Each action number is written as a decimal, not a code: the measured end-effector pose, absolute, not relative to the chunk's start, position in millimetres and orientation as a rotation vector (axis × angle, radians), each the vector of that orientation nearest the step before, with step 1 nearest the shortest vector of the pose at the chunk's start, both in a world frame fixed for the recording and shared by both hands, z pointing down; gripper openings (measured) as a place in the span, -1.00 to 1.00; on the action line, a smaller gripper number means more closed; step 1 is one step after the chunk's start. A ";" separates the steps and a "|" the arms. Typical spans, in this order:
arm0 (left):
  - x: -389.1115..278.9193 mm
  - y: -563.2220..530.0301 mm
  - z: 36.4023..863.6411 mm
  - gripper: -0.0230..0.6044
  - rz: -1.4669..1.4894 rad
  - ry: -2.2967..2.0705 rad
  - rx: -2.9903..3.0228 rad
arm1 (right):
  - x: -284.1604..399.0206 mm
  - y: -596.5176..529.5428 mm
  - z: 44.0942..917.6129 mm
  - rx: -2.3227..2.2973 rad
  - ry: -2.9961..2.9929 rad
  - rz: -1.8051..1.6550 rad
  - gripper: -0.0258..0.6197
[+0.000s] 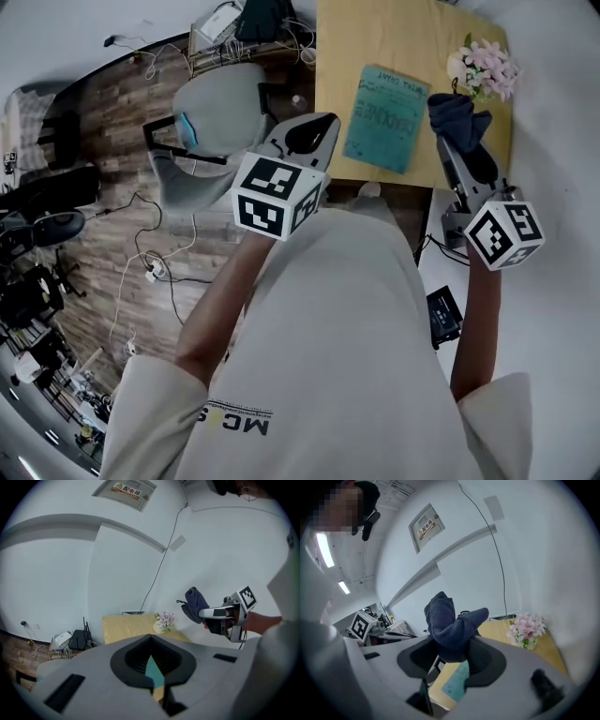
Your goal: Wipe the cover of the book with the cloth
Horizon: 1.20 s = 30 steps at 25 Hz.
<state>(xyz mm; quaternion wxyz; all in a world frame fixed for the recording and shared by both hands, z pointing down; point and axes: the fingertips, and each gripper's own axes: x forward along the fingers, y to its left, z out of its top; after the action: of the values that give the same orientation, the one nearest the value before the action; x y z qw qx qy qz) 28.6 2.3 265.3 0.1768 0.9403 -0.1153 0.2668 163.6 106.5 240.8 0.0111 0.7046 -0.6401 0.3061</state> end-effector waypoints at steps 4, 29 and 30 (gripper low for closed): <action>26.9 -1.1 230.8 -0.89 0.693 -0.300 2.725 | 150.2 105.1 213.0 2.226 -2.043 0.842 -0.37; 31.7 14.1 202.2 -0.89 0.650 -0.252 2.821 | 119.8 99.6 207.2 2.263 -2.086 0.718 -0.39; 31.9 14.2 201.5 -0.89 0.648 -0.253 2.821 | 120.7 99.2 205.7 2.269 -2.090 0.717 -0.39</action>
<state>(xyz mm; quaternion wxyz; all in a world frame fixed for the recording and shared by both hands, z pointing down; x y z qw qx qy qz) 31.9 14.2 201.5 0.1176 0.9642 -0.0864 0.2214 120.7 99.2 205.7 -0.0127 0.7165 -0.6597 0.2265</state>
